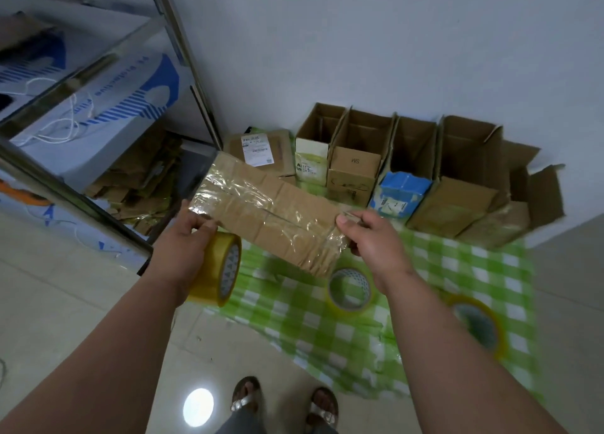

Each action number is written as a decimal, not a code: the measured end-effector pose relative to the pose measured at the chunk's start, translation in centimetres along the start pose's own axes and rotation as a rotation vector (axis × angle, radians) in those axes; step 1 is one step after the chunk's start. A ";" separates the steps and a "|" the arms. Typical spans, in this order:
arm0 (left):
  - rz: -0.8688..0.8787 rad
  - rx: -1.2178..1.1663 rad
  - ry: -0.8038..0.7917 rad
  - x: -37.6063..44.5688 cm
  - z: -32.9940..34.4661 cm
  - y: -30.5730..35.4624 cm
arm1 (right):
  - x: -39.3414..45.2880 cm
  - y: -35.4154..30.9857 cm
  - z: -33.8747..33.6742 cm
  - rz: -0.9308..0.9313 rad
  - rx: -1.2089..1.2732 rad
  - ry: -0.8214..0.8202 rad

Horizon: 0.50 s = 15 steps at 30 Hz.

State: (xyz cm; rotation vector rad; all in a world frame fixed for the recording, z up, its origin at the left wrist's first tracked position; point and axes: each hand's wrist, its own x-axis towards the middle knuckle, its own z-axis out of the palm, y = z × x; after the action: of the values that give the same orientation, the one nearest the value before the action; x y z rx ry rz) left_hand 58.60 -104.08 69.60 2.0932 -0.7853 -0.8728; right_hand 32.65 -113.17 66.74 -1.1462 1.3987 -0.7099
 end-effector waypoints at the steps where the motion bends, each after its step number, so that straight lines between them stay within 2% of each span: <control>1: -0.004 0.014 -0.010 0.1 -0.1 -0.2 | -0.2 0.1 0.3 0.007 -0.031 0.022; 4: -0.021 0.021 -0.016 0.3 -1.1 -0.6 | -0.8 0.4 1.0 -0.001 -0.049 0.078; 8: -0.106 -0.243 -0.004 1.2 -4.0 -0.7 | -1.6 1.2 2.3 0.027 0.110 0.191; 11: -0.082 -0.323 -0.168 1.7 -4.8 -0.4 | -2.5 1.4 4.6 0.046 0.163 0.249; 15: -0.098 -0.346 -0.442 1.2 -4.3 -0.2 | -3.4 1.3 8.5 0.075 0.005 0.311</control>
State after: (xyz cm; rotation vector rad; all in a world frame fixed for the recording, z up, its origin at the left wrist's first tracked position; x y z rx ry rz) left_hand 62.71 -103.19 71.21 1.6641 -0.6936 -1.4448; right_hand 40.14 -108.01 65.30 -1.0032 1.6895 -0.8640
